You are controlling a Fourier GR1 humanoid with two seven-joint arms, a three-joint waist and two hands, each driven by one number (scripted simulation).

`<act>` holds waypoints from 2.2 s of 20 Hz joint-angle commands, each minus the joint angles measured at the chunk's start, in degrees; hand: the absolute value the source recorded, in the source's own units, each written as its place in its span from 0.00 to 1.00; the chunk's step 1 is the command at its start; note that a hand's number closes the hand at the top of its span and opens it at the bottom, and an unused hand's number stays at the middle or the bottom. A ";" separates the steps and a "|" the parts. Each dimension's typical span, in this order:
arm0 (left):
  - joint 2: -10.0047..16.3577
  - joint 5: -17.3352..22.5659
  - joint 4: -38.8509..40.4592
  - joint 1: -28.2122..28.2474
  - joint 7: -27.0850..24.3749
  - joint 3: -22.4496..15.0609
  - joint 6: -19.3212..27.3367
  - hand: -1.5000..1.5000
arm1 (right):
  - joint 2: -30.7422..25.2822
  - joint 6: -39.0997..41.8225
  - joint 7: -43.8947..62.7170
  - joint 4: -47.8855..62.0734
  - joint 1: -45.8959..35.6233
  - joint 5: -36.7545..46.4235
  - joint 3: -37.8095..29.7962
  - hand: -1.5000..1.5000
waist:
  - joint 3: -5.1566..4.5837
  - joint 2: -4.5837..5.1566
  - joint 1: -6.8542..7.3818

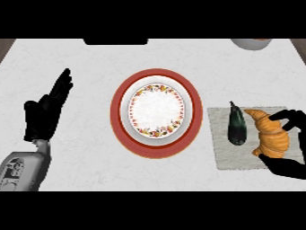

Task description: Pick the croissant from the placemat and place it in the plate

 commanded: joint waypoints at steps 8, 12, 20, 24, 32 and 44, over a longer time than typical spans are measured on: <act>-1.09 0.29 2.84 -2.52 -1.52 0.75 -1.72 0.50 | 6.95 7.19 2.92 -5.42 -13.47 -3.81 7.56 1.00 | 0.00 0.39 1.05; -1.81 -1.78 -1.05 1.22 -1.22 -1.23 -0.93 0.50 | 14.65 6.35 8.16 2.67 -21.48 0.72 12.85 1.00 | 0.01 0.34 1.54; -1.06 -1.62 -0.13 -3.31 1.70 0.95 -1.29 0.50 | 23.38 -2.14 4.60 27.13 -32.02 2.51 15.53 1.00 | 0.04 0.51 1.60; -2.75 -3.37 -0.15 -1.87 0.53 -0.41 0.11 0.50 | 23.52 -2.34 9.48 35.72 -38.20 6.76 19.01 1.00 | 0.02 0.46 1.73; -2.65 -2.17 6.10 -6.17 -1.51 1.58 -1.72 0.50 | 23.59 -13.98 12.27 55.93 -45.76 -7.13 22.14 0.00 | 0.04 0.85 2.29; -3.33 -2.84 2.49 -2.46 -1.84 0.86 -1.56 0.50 | 23.61 -30.15 -5.34 60.47 -46.82 -31.53 23.80 0.00 | 0.11 0.81 2.77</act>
